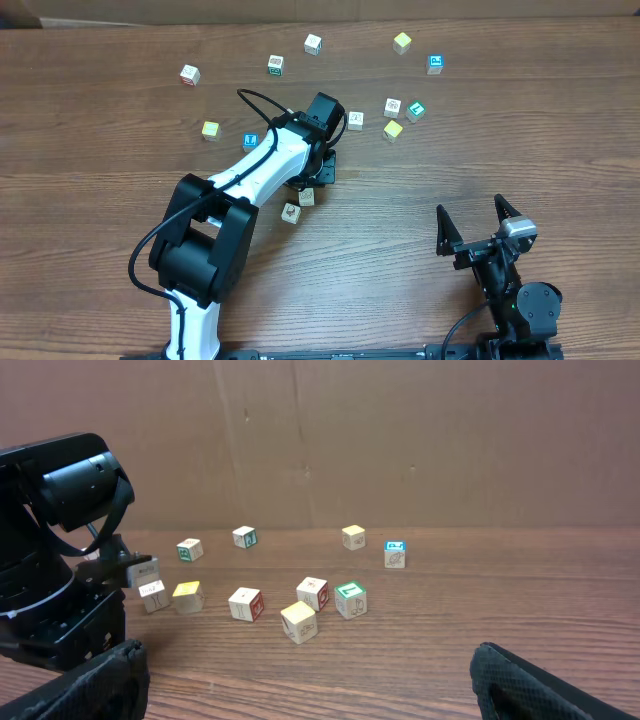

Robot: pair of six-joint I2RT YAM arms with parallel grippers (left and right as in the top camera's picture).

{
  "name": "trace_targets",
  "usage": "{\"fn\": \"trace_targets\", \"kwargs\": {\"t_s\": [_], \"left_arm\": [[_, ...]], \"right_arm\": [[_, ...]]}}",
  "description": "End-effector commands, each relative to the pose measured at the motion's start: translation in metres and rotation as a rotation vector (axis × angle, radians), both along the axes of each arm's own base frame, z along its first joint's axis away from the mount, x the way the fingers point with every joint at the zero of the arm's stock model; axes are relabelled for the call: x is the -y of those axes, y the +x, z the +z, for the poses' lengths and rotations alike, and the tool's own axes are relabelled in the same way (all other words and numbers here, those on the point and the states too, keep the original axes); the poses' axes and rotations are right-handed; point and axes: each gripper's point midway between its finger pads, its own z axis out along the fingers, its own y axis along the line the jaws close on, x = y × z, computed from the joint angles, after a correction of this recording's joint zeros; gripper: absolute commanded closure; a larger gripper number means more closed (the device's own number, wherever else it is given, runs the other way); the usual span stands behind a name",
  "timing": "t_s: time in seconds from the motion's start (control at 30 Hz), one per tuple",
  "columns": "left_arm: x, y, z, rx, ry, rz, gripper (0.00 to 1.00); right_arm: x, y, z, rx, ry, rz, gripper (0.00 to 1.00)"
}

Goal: Form a circle
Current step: 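Raise the left arm and swing it to the far-left edge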

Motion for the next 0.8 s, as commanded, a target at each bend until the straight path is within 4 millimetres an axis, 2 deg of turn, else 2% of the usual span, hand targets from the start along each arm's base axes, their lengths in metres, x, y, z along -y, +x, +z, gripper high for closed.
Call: {"fn": "trace_targets", "kwargs": {"t_s": [0.0,0.77], "left_arm": [[0.006,-0.004,0.006,-0.014,-0.042,-0.041,0.8],[0.001,-0.014,0.004,-0.056,-0.022,-0.04,0.78]], "right_arm": [[0.001,0.0,-0.002,0.002,0.003,-0.008,0.0],[0.001,0.0,-0.002,0.002,0.003,-0.008,0.0]]}}
